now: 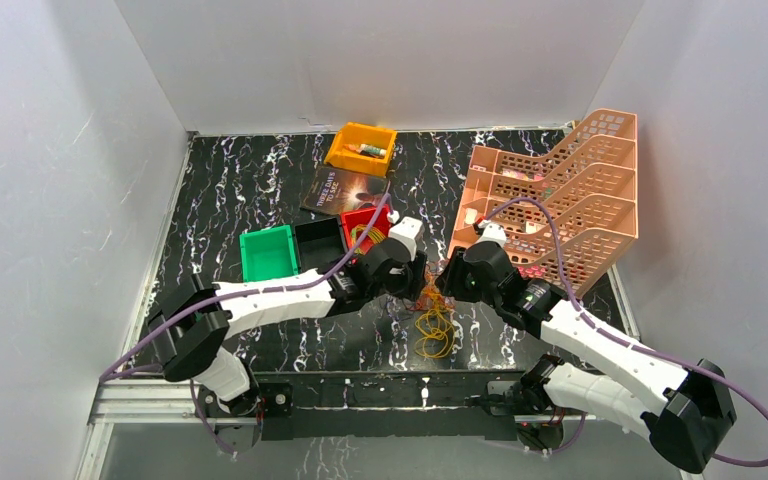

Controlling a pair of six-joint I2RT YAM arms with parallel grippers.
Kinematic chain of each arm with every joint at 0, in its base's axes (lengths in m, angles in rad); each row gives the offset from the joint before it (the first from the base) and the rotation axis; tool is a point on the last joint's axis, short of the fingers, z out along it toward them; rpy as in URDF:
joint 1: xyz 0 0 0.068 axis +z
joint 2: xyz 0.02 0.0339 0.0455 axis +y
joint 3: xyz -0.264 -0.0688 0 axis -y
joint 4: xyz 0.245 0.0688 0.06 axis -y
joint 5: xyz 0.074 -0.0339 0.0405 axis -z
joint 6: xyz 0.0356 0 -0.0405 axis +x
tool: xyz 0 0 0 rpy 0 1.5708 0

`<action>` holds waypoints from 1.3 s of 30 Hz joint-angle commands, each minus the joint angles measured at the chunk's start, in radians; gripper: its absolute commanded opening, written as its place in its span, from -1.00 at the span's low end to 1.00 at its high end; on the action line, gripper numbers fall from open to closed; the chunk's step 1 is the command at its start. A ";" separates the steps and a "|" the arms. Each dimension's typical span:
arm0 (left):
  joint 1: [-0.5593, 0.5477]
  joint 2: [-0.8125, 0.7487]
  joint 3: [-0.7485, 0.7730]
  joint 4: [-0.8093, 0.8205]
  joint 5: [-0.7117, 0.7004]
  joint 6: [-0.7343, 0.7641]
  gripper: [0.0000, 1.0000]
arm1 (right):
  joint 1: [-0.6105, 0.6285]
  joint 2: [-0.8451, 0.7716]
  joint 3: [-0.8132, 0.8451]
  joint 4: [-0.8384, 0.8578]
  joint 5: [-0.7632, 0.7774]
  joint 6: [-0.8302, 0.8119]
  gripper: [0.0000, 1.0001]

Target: Untangle the cables

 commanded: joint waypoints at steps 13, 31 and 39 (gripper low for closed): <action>0.018 0.067 0.069 0.027 0.016 0.070 -0.21 | 0.004 -0.014 0.007 0.018 -0.019 -0.015 -0.04; 0.038 0.080 0.137 -0.048 0.038 0.105 -1.00 | 0.004 -0.065 -0.020 0.067 0.051 -0.062 0.05; 0.038 0.012 0.182 -0.119 0.060 0.129 -1.00 | 0.004 -0.197 -0.071 0.187 0.086 -0.225 0.13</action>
